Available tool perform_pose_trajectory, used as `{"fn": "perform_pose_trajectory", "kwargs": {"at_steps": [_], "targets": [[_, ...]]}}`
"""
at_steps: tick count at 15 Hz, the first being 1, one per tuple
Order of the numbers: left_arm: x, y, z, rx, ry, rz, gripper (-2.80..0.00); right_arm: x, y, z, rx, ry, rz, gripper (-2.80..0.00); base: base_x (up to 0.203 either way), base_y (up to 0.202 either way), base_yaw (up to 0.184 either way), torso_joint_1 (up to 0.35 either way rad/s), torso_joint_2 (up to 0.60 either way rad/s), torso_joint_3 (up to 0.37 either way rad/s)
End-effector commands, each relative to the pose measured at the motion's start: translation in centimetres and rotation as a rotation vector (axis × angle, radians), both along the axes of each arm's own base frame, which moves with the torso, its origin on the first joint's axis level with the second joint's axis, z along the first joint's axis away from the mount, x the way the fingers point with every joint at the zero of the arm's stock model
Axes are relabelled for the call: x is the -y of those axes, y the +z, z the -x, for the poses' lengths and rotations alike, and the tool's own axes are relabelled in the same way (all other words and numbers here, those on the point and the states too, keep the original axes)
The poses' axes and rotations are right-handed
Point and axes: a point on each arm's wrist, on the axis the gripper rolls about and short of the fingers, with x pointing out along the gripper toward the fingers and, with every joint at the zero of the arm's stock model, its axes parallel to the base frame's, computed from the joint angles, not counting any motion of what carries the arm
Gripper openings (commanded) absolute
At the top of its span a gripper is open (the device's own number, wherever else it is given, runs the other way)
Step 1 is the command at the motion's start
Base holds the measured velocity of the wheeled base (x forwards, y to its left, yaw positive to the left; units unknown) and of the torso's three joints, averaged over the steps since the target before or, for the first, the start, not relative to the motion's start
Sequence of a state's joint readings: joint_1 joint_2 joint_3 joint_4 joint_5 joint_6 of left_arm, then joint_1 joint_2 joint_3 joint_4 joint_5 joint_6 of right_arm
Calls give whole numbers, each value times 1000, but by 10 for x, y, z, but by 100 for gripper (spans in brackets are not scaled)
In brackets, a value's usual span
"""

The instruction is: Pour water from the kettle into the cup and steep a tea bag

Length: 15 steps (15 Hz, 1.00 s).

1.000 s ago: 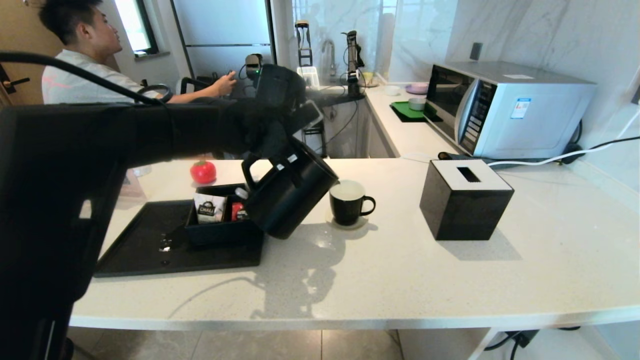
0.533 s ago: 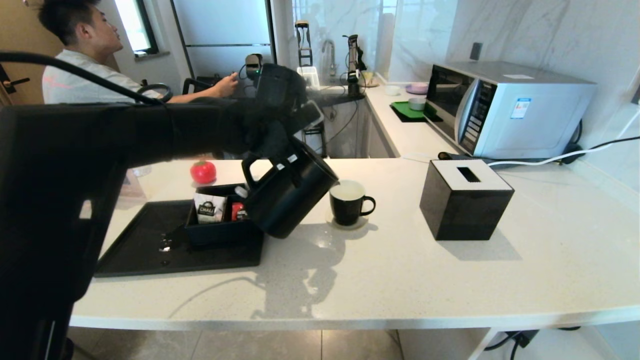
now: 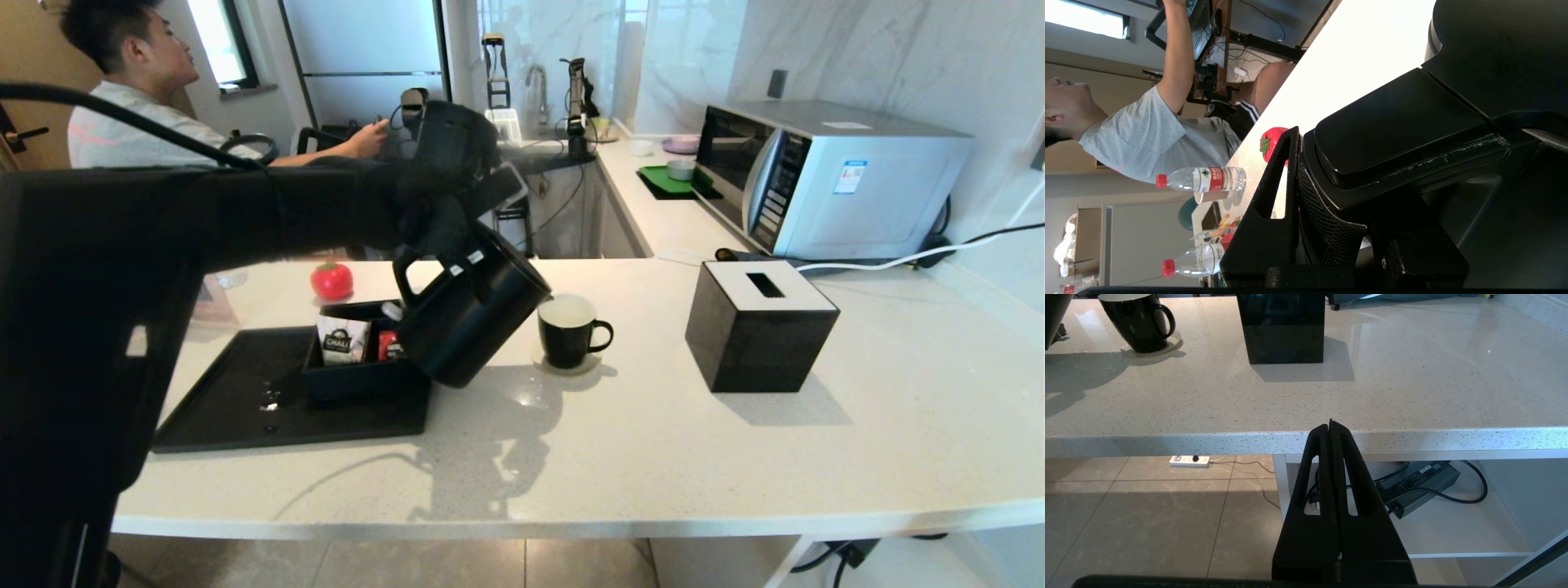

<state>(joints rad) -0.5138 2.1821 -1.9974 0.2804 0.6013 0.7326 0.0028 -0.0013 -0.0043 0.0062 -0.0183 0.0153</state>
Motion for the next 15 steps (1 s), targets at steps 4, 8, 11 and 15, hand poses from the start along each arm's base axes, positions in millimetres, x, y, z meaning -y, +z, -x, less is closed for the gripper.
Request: {"fn": "perform_pose_trajectory", "kwargs": {"at_steps": [4, 8, 11, 15], "targets": [[0, 1, 1, -1, -4, -17, -280, 0, 0, 0, -1, 0, 0, -280, 0, 0, 0, 0, 0, 0], [0, 1, 1, -2, -8, -24, -280, 0, 0, 0, -1, 0, 0, -280, 0, 0, 0, 0, 0, 0], [2, 0, 2, -3, -11, -26, -280, 0, 0, 0, -1, 0, 0, -280, 0, 0, 0, 0, 0, 0], [3, -1, 2, -5, -14, -28, -280, 0, 0, 0, -1, 0, 0, -280, 0, 0, 0, 0, 0, 0]]}}
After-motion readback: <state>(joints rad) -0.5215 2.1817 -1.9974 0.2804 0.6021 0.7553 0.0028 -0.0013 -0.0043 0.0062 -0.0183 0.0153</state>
